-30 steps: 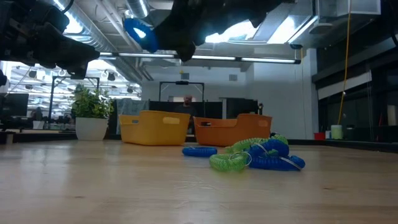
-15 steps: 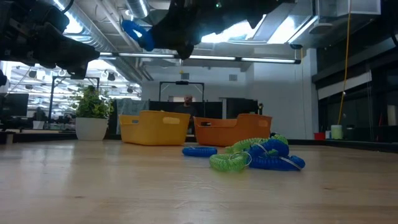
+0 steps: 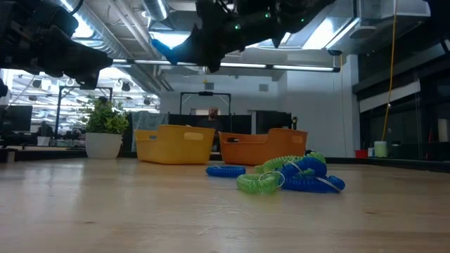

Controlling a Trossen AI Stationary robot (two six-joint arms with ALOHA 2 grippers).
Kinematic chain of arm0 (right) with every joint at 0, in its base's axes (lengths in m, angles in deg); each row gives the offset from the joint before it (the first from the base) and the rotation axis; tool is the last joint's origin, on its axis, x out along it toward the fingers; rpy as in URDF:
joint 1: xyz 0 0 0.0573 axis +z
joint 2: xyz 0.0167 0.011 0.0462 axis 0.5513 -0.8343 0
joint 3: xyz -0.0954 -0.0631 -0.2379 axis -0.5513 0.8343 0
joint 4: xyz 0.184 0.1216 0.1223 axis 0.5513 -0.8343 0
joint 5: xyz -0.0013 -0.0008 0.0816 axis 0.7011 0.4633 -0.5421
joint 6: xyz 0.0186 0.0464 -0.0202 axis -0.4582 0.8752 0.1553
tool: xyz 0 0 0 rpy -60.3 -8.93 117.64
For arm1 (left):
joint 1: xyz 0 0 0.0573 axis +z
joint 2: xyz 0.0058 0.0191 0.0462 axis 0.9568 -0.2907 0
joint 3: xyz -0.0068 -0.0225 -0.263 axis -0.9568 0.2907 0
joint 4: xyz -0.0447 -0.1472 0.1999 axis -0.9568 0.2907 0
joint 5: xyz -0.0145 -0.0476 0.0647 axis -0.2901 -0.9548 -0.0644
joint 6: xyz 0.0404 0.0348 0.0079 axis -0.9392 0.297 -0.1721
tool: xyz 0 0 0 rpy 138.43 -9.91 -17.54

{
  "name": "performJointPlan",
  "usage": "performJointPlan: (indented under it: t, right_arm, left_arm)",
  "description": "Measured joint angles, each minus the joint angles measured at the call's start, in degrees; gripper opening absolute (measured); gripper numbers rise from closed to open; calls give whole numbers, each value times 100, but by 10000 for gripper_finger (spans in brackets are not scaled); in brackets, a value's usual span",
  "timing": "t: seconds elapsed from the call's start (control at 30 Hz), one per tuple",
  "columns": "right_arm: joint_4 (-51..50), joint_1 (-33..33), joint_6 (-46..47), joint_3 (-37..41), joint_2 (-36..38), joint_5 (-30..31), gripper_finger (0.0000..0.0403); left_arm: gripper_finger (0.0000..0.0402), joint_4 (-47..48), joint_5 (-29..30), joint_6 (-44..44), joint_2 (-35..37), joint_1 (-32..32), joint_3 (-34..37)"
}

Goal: Sort spring keychains
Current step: Put the blue spring keychain into the yellow bin

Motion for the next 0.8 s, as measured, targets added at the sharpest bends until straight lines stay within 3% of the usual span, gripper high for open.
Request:
performJointPlan:
  t: [0.23,0.6,0.8]
  right_arm:
    - [370,-443,30,0,0,24,17]
    - [351,-924,-72,0,-80,889,17]
    - [398,-1113,-85,-7,-481,1001,17]
  left_arm:
    - [67,-2,-1,0,0,0,0]
    - [68,-1,-1,0,0,0,0]
    - [70,-2,0,0,0,0,0]
